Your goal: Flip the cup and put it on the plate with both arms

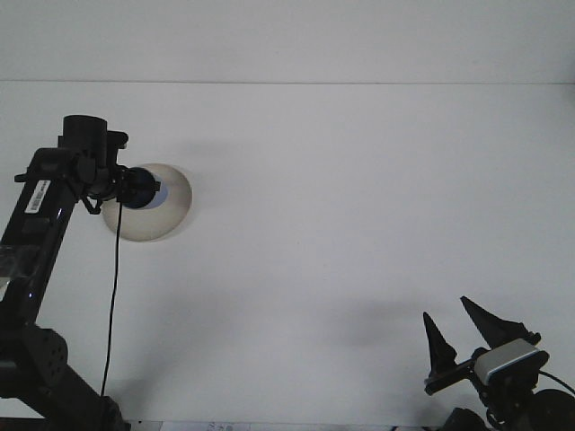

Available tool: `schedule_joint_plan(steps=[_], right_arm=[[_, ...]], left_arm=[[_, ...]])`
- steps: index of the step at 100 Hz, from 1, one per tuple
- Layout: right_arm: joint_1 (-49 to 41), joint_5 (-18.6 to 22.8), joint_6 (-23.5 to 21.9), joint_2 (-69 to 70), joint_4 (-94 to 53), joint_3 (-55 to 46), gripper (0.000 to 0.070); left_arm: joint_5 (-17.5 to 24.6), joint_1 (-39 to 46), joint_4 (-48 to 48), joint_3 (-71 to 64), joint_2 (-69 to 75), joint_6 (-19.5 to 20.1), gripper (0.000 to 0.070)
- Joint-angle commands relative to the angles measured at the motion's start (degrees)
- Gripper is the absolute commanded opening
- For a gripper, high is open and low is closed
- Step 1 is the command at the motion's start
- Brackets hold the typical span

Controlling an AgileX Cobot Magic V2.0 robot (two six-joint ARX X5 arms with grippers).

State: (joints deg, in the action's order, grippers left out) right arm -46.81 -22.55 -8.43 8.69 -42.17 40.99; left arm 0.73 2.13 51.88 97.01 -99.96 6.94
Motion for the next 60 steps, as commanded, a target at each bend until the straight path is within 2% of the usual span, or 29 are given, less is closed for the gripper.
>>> schedule_joint_plan(steps=[1,60], right_arm=[[-0.5,0.1,-0.8,0.0,0.3,0.2,0.0468],[-0.5,0.0,-0.8,0.0,0.4,0.2,0.0468]], left_arm=[[-0.4,0.5,-1.3,1.2,-1.7,-0.4,0.0005],[-0.4,2.5,-1.4,1.2,-9.6,-1.7,0.0005]])
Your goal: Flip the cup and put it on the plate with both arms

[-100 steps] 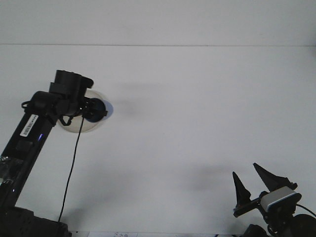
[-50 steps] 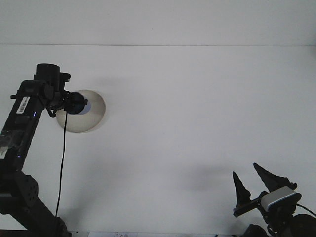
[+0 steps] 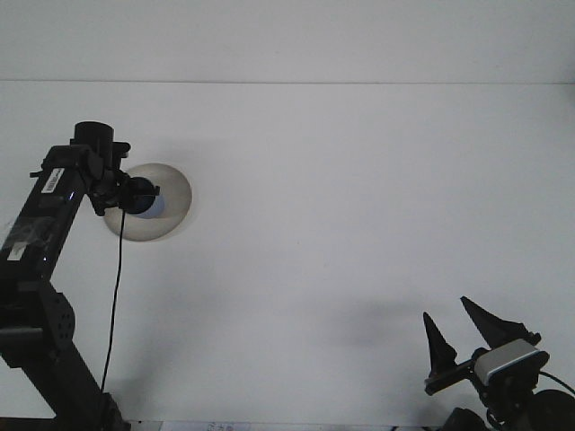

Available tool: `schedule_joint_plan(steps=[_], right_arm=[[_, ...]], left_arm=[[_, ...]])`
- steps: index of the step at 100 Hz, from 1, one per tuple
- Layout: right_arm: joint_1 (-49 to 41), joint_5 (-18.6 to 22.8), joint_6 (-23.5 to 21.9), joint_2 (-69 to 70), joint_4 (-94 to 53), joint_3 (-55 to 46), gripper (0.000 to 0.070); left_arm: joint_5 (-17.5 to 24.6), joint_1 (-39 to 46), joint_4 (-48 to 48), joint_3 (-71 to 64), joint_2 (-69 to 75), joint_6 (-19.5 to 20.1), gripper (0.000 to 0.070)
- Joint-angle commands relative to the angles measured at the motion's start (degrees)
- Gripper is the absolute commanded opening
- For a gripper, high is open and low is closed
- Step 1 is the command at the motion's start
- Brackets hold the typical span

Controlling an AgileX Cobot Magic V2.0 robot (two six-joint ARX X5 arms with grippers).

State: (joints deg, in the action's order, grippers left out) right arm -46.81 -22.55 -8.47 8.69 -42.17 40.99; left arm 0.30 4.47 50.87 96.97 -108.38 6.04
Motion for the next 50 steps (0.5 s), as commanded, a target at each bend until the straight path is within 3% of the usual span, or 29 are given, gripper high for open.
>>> schedule_joint_plan(steps=[1,39,44,50], right_arm=[[-0.5,0.0,-0.7,0.0,0.4,0.2,0.0468],[-0.5,0.0,-0.8,0.0,0.6,0.2,0.0468],[-0.5,0.0,-0.8,0.0,0.6,0.2,0.0468],[-0.5,0.0,-0.8,0.0,0.6,0.2,0.0468]], left_arm=[[0.0,0.1,-0.4,1.2,-1.2,-0.8,0.0005],[0.0,0.3,-1.8,1.2,-2.6,-1.7,0.0029],[0.0,0.3,-2.2,1.2,-2.6,-2.1,0.0097],[0.0,0.4,-3.0,1.2,-2.6,-2.9,0.0264]])
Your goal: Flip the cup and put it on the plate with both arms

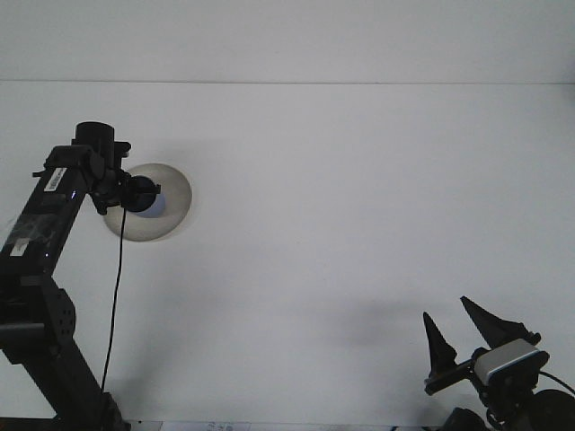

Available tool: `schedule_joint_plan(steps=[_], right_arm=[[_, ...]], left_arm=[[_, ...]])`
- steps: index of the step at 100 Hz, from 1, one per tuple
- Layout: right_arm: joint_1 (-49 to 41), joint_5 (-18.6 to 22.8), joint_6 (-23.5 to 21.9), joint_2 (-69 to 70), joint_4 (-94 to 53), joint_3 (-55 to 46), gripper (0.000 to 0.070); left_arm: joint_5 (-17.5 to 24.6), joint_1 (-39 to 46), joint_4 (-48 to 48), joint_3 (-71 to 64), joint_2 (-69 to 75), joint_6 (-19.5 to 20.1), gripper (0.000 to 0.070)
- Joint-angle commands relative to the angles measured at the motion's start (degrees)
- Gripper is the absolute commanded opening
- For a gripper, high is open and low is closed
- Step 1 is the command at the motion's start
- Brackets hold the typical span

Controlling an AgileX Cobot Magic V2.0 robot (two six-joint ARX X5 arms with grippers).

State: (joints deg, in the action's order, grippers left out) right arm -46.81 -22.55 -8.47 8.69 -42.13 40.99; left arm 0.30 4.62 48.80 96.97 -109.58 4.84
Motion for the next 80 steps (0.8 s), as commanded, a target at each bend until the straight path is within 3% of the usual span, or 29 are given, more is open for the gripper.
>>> schedule_joint_plan(steps=[1,8,13,59,80], right_arm=[[-0.5,0.0,-0.8,0.0,0.5,0.2,0.0468],[-0.5,0.0,-0.8,0.0,0.5,0.2,0.0468],[-0.5,0.0,-0.8,0.0,0.5,0.2,0.0468],[-0.5,0.0,-0.7,0.0,0.5,0.2,0.047],[-0.5,-2.2,-0.5,0.0,0.6,0.2,0.0567]], left_arm=[[0.0,0.2,-0.9,1.2,-1.4,-1.7,0.0279],[0.1,0.2,-0.9,1.7,-1.4,-2.5,0.0432],[0.1,0.2,-1.0,2.2,-1.4,-2.8,0.0467],[0.1,0.2,7.1,17.5,2.7,-5.3,0.0468],[0.1,0.2,7.1,17.4,15.7,-6.0,0.0468]])
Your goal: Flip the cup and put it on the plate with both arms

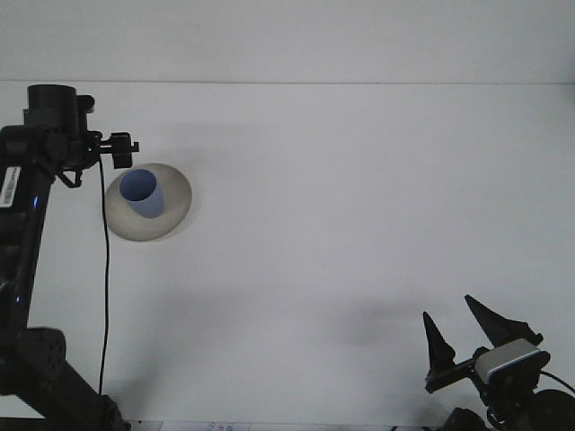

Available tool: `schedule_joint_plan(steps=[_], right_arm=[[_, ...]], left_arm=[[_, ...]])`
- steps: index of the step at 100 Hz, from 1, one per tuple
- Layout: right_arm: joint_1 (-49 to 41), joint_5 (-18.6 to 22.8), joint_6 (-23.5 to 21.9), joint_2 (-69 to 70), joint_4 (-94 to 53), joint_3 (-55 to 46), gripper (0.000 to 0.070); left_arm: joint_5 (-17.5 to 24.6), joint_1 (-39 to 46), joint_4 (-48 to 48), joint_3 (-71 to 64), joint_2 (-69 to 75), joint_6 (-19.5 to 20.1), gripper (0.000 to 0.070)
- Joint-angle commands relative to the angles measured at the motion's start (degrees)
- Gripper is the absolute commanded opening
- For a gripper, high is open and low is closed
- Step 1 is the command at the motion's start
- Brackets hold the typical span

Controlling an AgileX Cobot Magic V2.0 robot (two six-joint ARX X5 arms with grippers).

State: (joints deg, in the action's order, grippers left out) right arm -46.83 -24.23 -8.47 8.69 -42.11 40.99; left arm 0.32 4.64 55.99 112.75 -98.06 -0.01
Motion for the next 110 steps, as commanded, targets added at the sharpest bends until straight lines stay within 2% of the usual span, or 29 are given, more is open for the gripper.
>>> schedule_joint_plan(steps=[1,13,22,44,49,55,60,66,81,102,107,110], right_arm=[[-0.5,-0.6,-0.5,0.0,0.6,0.2,0.0567],[-0.5,-1.5,0.0,0.0,1.0,0.2,0.0567],[-0.5,-1.6,0.8,0.0,1.9,0.2,0.0567],[-0.5,-3.3,0.8,0.0,2.5,0.2,0.0567],[-0.5,-3.3,0.9,0.0,2.4,0.2,0.0567],[-0.5,-3.3,0.8,0.0,2.0,0.2,0.0567],[-0.5,-3.2,0.9,0.0,1.6,0.2,0.0567],[-0.5,-3.1,0.8,0.0,1.3,0.1,0.0567],[-0.5,-2.8,0.7,0.0,0.4,-0.2,0.0567],[-0.5,-2.7,0.5,0.0,-1.4,-0.2,0.0556],[-0.5,-2.7,0.5,0.0,-1.4,-0.2,0.0515],[-0.5,-2.8,0.5,0.0,-1.4,-0.2,0.0457]], left_arm=[[0.1,0.2,0.0,1.6,5.0,-1.3,0.0468],[1.7,0.0,-0.8,-0.4,15.1,-2.8,0.0471],[1.7,-1.8,-4.3,-7.2,24.6,-3.6,0.0475],[1.9,-10.7,-17.0,-36.0,51.2,-4.4,0.0475],[3.7,-12.6,-18.6,-42.2,56.6,-6.2,0.0475],[7.0,-14.8,-19.8,-49.7,63.3,-10.4,0.0475],[7.4,-16.0,-20.6,-55.1,68.1,-13.1,0.0475],[7.3,-16.9,-21.7,-60.5,72.8,-14.4,0.0475],[7.3,-17.5,-23.5,-71.0,82.1,-14.6,0.0474],[7.2,-17.5,-23.6,-75.3,84.9,-13.5,0.0462],[7.2,-17.5,-23.9,-75.3,84.9,-13.6,0.0451],[7.2,-17.5,-24.4,-75.3,84.9,-13.6,0.0421]])
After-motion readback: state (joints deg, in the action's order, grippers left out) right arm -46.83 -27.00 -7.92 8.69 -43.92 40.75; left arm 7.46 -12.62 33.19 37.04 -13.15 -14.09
